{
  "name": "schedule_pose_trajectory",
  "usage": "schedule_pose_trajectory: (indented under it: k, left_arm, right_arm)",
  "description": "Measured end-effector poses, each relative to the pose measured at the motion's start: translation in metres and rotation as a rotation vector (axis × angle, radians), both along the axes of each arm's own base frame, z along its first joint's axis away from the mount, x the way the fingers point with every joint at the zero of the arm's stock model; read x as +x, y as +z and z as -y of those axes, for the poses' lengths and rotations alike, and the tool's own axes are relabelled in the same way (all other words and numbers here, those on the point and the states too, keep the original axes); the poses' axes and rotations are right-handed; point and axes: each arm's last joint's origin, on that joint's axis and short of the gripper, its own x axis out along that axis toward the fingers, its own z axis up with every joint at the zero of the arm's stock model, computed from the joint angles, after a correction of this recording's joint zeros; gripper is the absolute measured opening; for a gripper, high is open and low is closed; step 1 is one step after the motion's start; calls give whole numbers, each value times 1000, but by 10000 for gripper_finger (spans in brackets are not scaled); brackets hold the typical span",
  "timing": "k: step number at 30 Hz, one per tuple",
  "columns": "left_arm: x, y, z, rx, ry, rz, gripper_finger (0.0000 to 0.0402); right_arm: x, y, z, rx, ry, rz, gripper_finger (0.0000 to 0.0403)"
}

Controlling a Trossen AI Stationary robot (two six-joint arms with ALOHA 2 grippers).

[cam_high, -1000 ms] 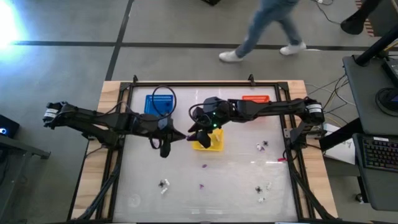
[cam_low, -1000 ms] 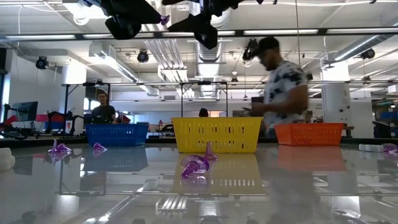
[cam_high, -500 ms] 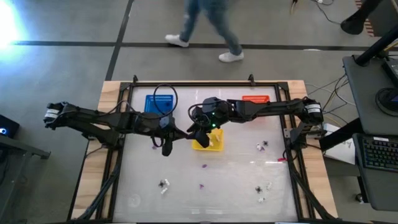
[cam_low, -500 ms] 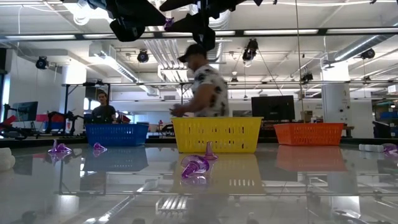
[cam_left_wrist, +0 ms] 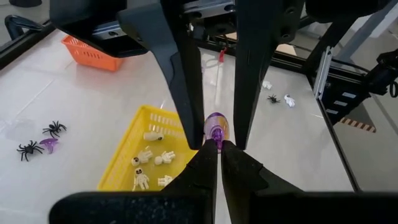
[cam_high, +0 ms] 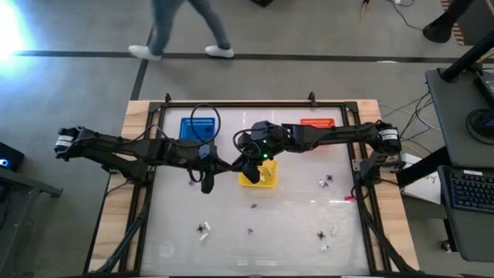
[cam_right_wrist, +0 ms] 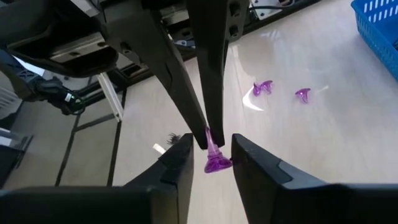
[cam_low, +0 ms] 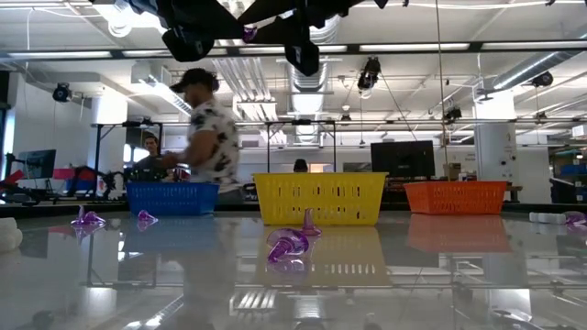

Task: Sort Halloween decoration
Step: Put the purple witch hat toy into the orange bin

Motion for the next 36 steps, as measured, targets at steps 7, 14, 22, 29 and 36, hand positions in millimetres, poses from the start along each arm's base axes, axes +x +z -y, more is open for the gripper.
schedule_pose_trajectory:
  k: [7,14,22,29,36]
  left_arm:
    - [0,0,-2,3,5,-1,0]
    - [0,0,-2,10,6,-1,0]
    - [1,0,-4,16,10,0,0]
    - [1,0,-4,17,11,2,0]
    - [0,0,-4,18,13,-3,0]
  right_arm:
    - [-1,-1,0,1,0,-13,67]
    - [-1,-2,0,8,-10,-25,22]
    - [-1,-2,0,20,-20,-34,9]
    - [-1,-2,0,34,-33,-40,8]
    - [-2,-1,1,31,-44,-41,8]
